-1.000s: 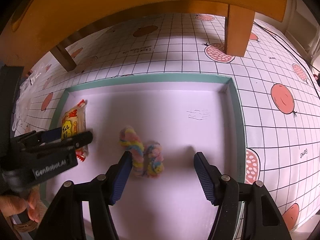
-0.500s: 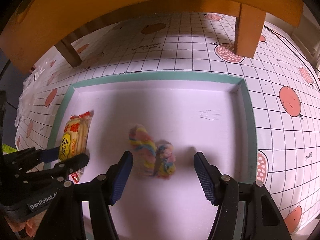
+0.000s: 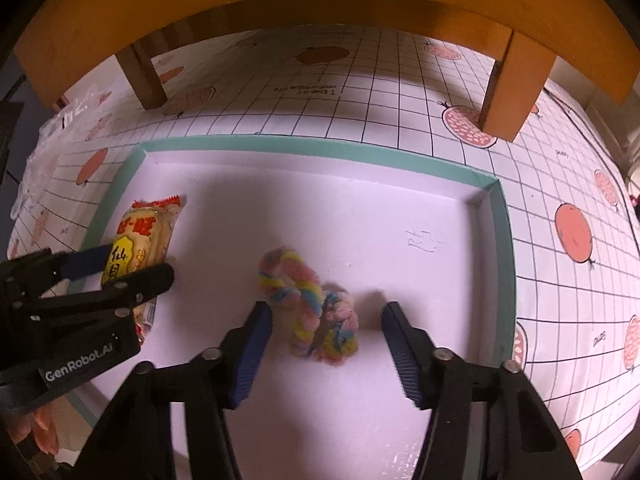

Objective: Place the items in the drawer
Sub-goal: 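Grasp the yellow rice cracker packet with the left gripper while the right grasps the rope toy, then lift the cracker packet and rope toy and carry both into the drawer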

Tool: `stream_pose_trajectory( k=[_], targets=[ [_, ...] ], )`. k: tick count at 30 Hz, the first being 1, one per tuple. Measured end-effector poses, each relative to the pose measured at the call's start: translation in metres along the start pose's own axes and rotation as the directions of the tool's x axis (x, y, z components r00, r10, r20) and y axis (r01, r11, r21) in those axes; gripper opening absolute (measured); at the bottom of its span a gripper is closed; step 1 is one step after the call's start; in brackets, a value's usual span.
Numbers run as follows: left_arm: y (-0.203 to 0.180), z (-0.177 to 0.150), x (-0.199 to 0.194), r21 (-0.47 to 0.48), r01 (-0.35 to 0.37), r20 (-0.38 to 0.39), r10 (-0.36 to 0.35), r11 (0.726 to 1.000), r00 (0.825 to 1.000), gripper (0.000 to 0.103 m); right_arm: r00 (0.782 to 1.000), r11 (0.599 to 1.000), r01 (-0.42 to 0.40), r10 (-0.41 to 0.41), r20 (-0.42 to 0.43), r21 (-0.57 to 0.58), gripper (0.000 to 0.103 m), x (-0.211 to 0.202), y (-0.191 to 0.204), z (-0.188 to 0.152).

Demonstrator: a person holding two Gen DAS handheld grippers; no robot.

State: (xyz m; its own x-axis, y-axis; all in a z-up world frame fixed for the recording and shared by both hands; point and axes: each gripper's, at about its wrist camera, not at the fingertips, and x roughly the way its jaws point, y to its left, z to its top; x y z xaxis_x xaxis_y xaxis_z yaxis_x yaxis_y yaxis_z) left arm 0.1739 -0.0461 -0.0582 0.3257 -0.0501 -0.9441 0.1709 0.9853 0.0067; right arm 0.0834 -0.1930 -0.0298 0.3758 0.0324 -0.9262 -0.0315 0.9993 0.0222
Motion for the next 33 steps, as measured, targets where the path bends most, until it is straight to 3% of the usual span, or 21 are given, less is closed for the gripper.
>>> stream_pose_trajectory(
  k=[6,9,16,22,28,33],
  targets=[
    [0.001,-0.004,-0.004,0.004,0.004,0.006,-0.004,1.000,1.000,0.057,1.000,1.000,0.007,-0.007,0.003,-0.013,0.032,-0.003,-0.001,0.001],
    [-0.002,-0.004,-0.004,0.016,0.009,0.008,-0.009,1.000,1.000,0.047,1.000,1.000,0.006,-0.006,0.005,-0.018,0.028,-0.005,-0.001,0.002],
    [-0.006,-0.010,-0.008,0.039,0.016,-0.004,-0.016,0.999,1.000,0.039,1.000,0.999,0.004,-0.004,0.009,-0.040,0.025,-0.006,0.000,-0.002],
    [-0.011,-0.019,-0.016,0.046,0.036,-0.002,-0.036,0.998,0.999,0.039,1.000,0.999,-0.031,0.031,0.001,-0.019,0.022,-0.014,-0.002,-0.008],
    [-0.014,-0.020,-0.052,0.052,0.056,0.090,-0.060,0.997,0.994,0.039,0.997,0.998,-0.061,0.061,0.057,0.009,0.021,-0.041,-0.006,-0.008],
    [-0.010,-0.015,-0.108,0.058,0.080,0.228,-0.092,0.995,0.969,0.039,0.982,0.995,-0.095,0.086,0.166,0.042,0.021,-0.086,-0.012,-0.001]
  ],
)
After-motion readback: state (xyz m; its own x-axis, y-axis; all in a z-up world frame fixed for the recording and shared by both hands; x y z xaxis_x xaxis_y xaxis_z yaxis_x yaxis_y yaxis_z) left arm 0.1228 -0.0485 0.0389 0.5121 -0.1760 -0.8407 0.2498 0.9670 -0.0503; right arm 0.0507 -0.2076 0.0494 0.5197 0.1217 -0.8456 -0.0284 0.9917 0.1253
